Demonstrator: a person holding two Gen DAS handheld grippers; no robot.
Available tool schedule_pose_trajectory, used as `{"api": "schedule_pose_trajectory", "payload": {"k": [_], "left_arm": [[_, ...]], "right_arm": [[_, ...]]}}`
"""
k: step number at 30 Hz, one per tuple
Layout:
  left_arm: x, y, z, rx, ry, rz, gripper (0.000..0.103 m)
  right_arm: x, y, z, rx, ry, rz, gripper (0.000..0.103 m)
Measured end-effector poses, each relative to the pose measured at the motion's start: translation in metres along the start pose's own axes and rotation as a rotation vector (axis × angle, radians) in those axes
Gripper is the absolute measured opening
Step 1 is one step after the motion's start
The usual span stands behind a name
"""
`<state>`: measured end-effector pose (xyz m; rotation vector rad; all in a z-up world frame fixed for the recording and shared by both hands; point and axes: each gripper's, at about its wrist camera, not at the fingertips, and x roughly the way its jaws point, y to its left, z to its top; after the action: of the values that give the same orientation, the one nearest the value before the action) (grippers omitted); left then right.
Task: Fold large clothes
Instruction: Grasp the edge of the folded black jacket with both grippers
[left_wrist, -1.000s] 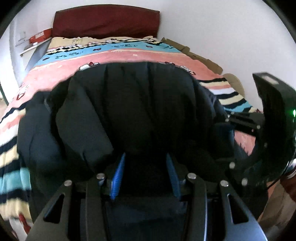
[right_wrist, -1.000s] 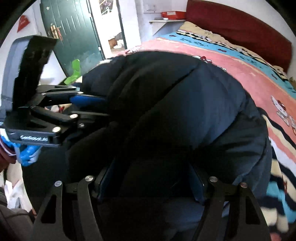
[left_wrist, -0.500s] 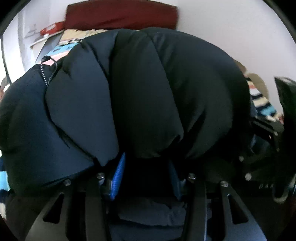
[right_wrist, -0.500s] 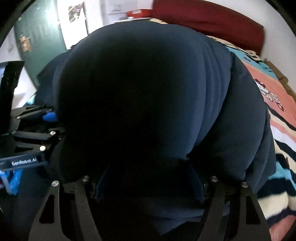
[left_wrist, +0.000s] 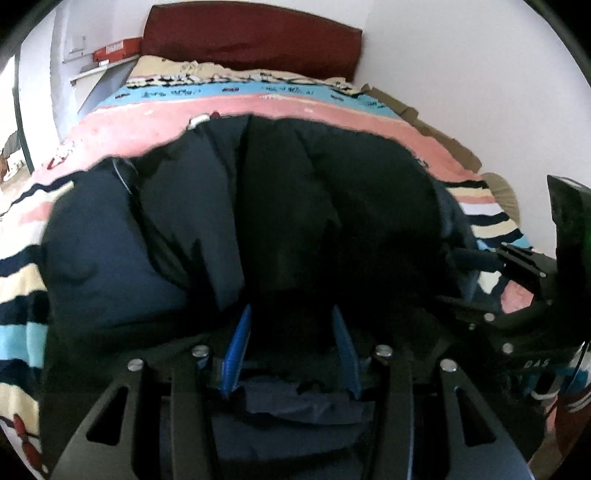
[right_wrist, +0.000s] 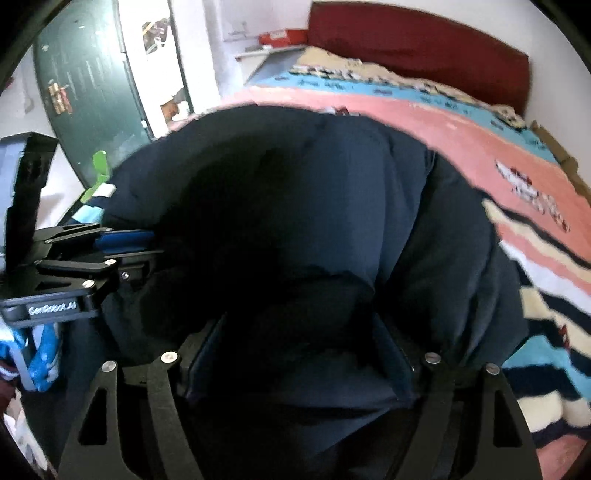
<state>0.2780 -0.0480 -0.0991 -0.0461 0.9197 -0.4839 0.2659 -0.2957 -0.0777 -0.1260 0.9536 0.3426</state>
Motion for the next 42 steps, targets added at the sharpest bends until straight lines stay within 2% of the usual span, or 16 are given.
{"api": "schedule_pose_trajectory", "payload": {"k": [4, 7, 10, 15, 17, 21, 23, 26, 29, 33, 35, 36, 38, 42], "left_arm": [[-0.025, 0.0, 0.01, 0.0, -0.064, -0.011, 0.043], [-0.033, 0.003, 0.032, -0.018, -0.113, -0.023, 0.043], [-0.019, 0.003, 0.061, -0.012, -0.133, -0.005, 0.043], [0.026, 0.007, 0.092, -0.04, -0.091, 0.004, 0.043], [0.049, 0.008, 0.088, -0.03, -0.06, 0.049, 0.043], [0.076, 0.005, 0.062, 0.006, -0.053, 0.109, 0.046], [0.081, 0.005, 0.057, 0.004, -0.056, 0.118, 0.046], [0.08, 0.007, 0.061, -0.011, -0.018, 0.115, 0.046], [0.051, -0.003, 0.059, 0.004, -0.029, 0.134, 0.046], [0.008, -0.016, 0.028, 0.028, -0.095, 0.124, 0.047], [0.017, -0.022, 0.008, 0.065, -0.026, 0.179, 0.047], [0.021, -0.025, 0.003, 0.086, -0.006, 0.2, 0.047], [0.017, -0.033, -0.001, 0.11, -0.001, 0.24, 0.047], [-0.014, -0.043, -0.002, 0.086, -0.034, 0.229, 0.047]], "right_arm": [[-0.027, 0.005, 0.011, -0.04, -0.054, 0.005, 0.078], [-0.041, 0.003, 0.027, -0.053, -0.114, 0.009, 0.079], [-0.04, -0.004, 0.056, -0.012, -0.167, -0.008, 0.082], [-0.004, -0.033, 0.077, 0.078, -0.141, -0.066, 0.082], [0.014, -0.041, 0.074, 0.095, -0.11, -0.076, 0.082], [0.053, -0.049, 0.06, 0.106, -0.023, -0.086, 0.083], [0.063, -0.048, 0.053, 0.106, -0.036, -0.096, 0.083], [0.067, -0.05, 0.051, 0.138, -0.028, -0.094, 0.083], [0.052, -0.045, 0.054, 0.133, 0.002, -0.085, 0.083], [0.005, -0.032, 0.032, 0.141, -0.087, -0.07, 0.083], [-0.008, -0.025, 0.013, 0.153, -0.109, -0.052, 0.083], [-0.006, -0.023, 0.003, 0.167, -0.09, -0.046, 0.083], [0.0, -0.019, -0.01, 0.179, -0.047, -0.054, 0.083], [-0.019, -0.012, -0.013, 0.202, -0.041, -0.051, 0.083]]}}
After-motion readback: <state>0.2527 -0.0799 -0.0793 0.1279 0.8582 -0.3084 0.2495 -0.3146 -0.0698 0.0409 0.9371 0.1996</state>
